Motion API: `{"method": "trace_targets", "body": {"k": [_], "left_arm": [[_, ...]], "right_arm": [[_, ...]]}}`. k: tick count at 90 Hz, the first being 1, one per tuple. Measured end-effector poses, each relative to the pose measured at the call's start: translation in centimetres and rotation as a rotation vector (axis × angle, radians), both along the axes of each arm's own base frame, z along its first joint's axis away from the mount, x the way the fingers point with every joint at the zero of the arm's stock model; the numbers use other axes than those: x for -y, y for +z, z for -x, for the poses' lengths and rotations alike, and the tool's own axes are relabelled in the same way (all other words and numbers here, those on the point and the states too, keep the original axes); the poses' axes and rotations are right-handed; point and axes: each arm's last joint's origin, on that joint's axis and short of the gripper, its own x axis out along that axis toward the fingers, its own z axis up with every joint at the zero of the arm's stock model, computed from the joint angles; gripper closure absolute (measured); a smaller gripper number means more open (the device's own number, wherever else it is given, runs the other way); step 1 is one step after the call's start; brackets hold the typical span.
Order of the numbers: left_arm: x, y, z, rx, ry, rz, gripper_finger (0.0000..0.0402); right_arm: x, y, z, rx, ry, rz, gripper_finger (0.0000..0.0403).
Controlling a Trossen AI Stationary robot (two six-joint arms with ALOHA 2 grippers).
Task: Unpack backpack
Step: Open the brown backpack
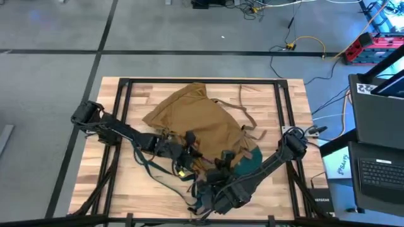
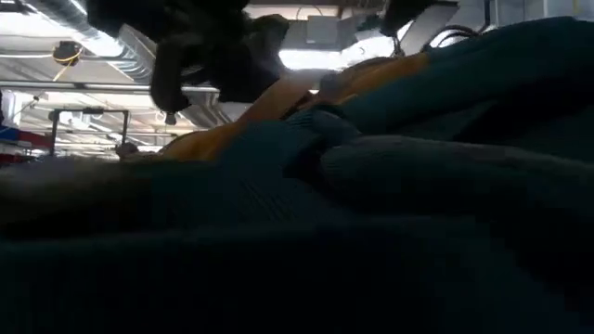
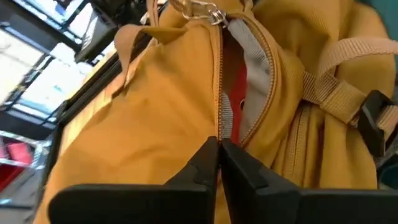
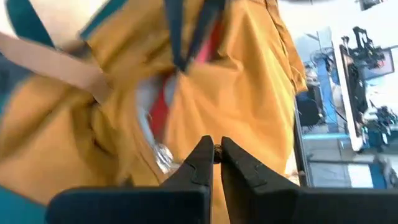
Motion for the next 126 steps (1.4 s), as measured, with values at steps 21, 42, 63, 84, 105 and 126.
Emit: {"method": "trace_targets", "body": {"k": [21, 42, 63, 84, 105, 126], "left_arm": [[1.0, 1.6, 4.9, 0.078, 0.1, -0.009, 0.0402], [0.3, 3.3, 11.1, 0.194, 0.187, 0.058, 0.0401], [-0.7, 3.5, 14.9, 0.266, 0.128, 0.205, 0.0401], [1.1, 2.3, 12.7, 0.274, -0.055, 0.14, 0.0382], [1.5, 1.7, 8.4, 0.302, -0.079, 0.113, 0.0293], [0.6, 1.6, 4.0, 0.263, -0.056, 0.115, 0.02]], "right_arm": [[-0.2, 0.0, 0.2, 0.005, -0.012, -0.02, 0.0403], [-0.5, -0.1, 0.4, 0.0, -0.012, -0.035, 0.0403], [-0.6, -0.1, 0.5, 0.006, -0.021, -0.043, 0.0403], [-0.1, -0.1, -0.1, 0.011, -0.021, -0.04, 0.0403], [0.1, -0.1, -0.9, 0.022, 0.014, -0.056, 0.0403], [0.2, -0.1, -1.1, 0.026, 0.017, -0.064, 0.0403]]}}
